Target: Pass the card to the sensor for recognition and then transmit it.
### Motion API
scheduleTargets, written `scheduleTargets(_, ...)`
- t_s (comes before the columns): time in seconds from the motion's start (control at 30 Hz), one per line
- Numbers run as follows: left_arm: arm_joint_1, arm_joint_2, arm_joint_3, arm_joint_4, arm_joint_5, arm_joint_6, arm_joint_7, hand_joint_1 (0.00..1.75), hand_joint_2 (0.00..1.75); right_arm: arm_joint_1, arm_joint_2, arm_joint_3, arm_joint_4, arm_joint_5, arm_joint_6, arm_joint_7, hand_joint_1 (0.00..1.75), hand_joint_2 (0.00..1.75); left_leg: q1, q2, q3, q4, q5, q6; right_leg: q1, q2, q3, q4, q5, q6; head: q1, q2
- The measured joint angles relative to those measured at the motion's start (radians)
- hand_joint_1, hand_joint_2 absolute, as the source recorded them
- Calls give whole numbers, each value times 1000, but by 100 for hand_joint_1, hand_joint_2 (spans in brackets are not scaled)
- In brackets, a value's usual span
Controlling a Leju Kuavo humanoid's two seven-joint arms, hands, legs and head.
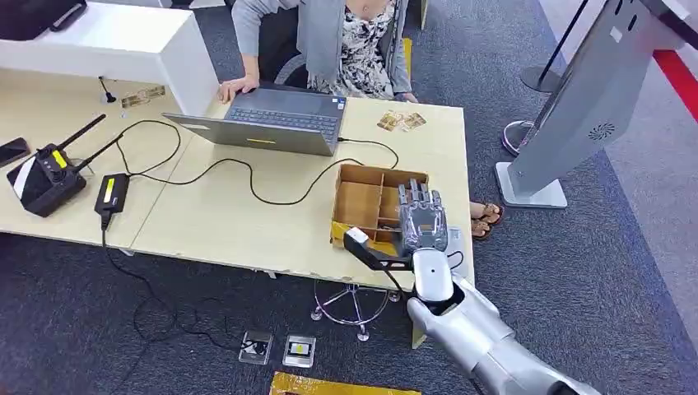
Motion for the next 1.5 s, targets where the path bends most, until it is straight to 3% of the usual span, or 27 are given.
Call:
scheduleTargets(0.3,0,7,0,0,-9,-42,-11,0,0,14,-17,-7,-38,0,8,8,0,175,0,0,0,0,0,0,0,0,0,0,0,0,0,0)
scheduleTargets(0.9,0,11,0,0,-12,-40,-10,0,0,41,-21,-6,-63,-11,46,-21,0,175,0,0,0,0,0,0,0,0,0,0,0,0,0,0)
scheduleTargets(0.93,0,11,0,0,-12,-39,-10,0,0,41,-21,-6,-63,-11,43,-21,152,175,0,0,0,0,0,0,0,0,0,0,0,0,0,0)
scheduleTargets(1.0,0,12,0,0,-12,-37,-10,0,0,40,-21,-6,-63,-11,35,-21,152,175,0,0,0,0,0,0,0,0,0,0,0,0,0,0)
scheduleTargets(1.03,0,12,0,0,-12,-36,-9,0,0,40,-21,-6,-63,-8,27,-20,175,175,0,0,0,0,0,0,0,0,0,0,0,0,0,0)
scheduleTargets(1.5,0,13,0,0,-19,-37,-3,0,0,36,-16,-6,-28,-26,8,-35,175,175,0,0,-1,0,0,0,0,0,0,0,0,0,0,0)
